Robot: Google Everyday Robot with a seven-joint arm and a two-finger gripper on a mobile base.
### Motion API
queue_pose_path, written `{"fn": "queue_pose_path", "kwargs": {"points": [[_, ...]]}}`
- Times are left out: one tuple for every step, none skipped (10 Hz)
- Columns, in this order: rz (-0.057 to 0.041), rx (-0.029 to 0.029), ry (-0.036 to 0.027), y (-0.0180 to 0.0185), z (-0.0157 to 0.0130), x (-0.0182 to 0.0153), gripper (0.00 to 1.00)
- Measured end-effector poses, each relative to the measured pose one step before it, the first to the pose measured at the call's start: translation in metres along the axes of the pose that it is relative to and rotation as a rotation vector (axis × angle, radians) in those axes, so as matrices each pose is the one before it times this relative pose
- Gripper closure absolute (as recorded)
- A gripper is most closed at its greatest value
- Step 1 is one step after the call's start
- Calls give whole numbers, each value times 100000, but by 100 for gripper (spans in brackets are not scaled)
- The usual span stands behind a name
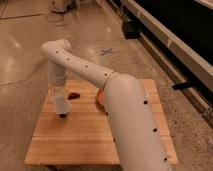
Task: Place the ceramic cup over the eraser
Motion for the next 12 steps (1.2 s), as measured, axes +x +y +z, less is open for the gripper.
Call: {"fn": "queue_pose_path", "kwargs": {"points": [[747, 656, -1480, -114, 866, 49, 57], [571, 561, -1152, -87, 780, 78, 46], [455, 428, -796, -14, 556, 111, 37], [577, 400, -773, 92, 559, 199, 26], [335, 182, -406, 87, 422, 165, 21], [203, 71, -284, 54, 379, 109, 20], [33, 221, 125, -18, 155, 69, 20], [81, 413, 854, 153, -17, 287, 20], [-283, 548, 1681, 220, -463, 305, 20], [313, 296, 576, 229, -240, 292, 20], [-82, -62, 40, -19, 45, -11, 20], [-63, -38, -35, -13, 31, -29, 20]]}}
